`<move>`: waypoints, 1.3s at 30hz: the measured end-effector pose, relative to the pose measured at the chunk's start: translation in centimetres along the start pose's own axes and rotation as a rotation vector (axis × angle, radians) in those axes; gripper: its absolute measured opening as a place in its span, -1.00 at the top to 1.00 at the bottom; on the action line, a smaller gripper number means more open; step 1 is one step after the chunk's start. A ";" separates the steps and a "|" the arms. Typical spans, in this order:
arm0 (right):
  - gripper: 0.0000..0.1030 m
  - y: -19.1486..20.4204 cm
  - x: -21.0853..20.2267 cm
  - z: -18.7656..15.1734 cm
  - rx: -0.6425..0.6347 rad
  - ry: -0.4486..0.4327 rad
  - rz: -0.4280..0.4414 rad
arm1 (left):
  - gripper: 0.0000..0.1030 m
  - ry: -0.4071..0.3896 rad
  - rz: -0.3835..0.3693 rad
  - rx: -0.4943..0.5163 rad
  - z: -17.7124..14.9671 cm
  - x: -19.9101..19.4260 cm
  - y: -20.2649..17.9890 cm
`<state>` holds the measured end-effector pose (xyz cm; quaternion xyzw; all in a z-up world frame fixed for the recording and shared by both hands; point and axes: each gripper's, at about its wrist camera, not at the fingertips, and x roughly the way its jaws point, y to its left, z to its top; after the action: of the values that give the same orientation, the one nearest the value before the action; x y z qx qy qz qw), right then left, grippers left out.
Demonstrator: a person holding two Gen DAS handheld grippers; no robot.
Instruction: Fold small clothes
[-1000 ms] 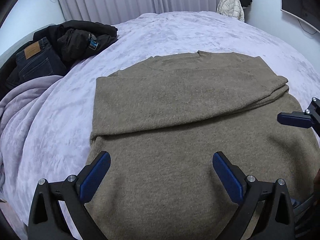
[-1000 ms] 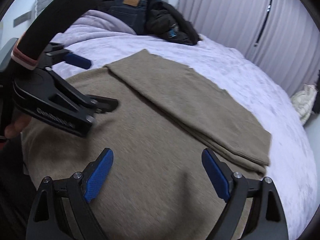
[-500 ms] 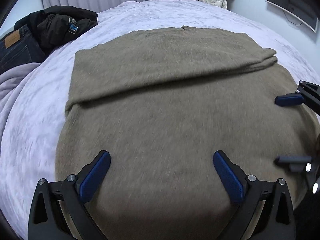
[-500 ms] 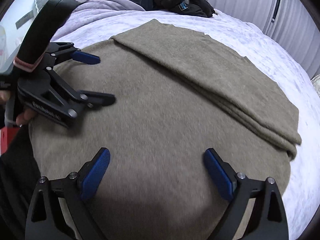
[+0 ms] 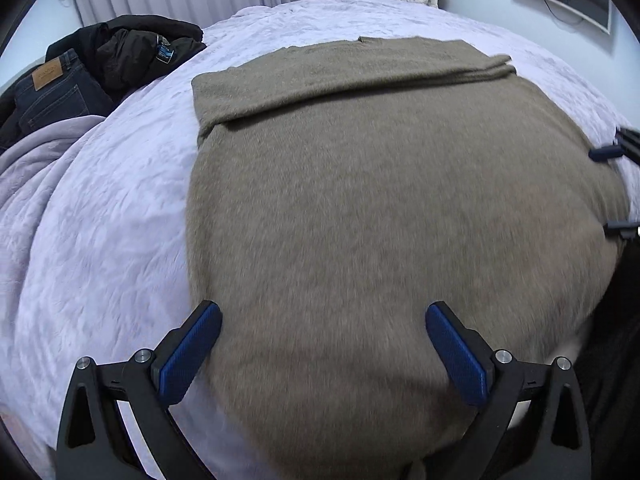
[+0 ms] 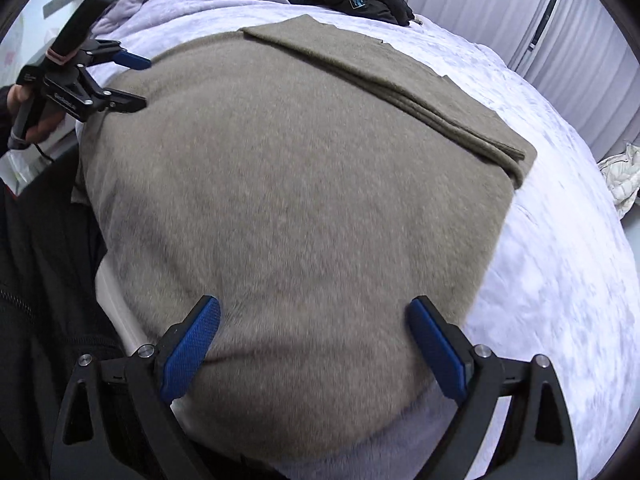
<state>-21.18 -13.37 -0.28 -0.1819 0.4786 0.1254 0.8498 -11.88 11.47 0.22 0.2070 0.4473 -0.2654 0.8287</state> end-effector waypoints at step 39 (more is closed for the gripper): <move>-0.93 -1.8 -1.2 -1.9 0.409 -0.081 -0.049 | -1.00 -0.021 -0.024 -0.289 3.7 1.4 -4.0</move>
<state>-22.56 -15.84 0.24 -0.0121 0.4550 0.0123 0.8903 -11.41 5.90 0.50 0.0772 0.4747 -0.2103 0.8512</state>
